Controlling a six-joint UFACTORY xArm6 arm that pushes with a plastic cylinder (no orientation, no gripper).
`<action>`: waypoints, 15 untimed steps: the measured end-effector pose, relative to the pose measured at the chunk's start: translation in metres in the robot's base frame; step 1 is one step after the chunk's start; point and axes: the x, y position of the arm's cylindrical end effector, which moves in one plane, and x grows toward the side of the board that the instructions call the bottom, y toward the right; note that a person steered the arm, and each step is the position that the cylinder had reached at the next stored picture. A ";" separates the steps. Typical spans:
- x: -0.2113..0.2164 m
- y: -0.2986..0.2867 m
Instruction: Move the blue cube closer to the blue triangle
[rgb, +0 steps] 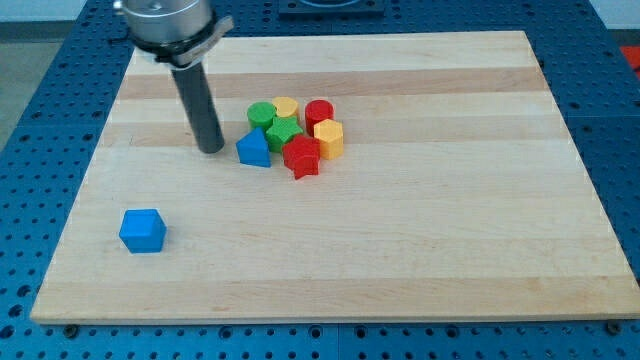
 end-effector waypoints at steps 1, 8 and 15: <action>0.024 -0.028; 0.154 -0.048; 0.089 0.032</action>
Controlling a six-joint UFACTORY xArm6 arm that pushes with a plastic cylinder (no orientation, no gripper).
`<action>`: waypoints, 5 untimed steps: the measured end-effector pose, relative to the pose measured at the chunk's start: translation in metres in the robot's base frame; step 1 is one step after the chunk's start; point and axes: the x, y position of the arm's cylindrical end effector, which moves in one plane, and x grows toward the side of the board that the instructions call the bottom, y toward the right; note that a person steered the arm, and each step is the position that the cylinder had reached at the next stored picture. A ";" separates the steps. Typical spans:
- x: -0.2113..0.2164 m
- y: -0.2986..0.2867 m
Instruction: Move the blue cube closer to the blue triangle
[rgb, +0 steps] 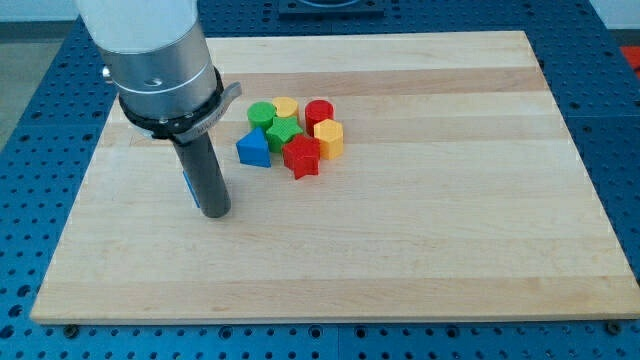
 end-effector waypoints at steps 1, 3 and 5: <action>0.014 -0.003; 0.015 -0.047; 0.011 -0.064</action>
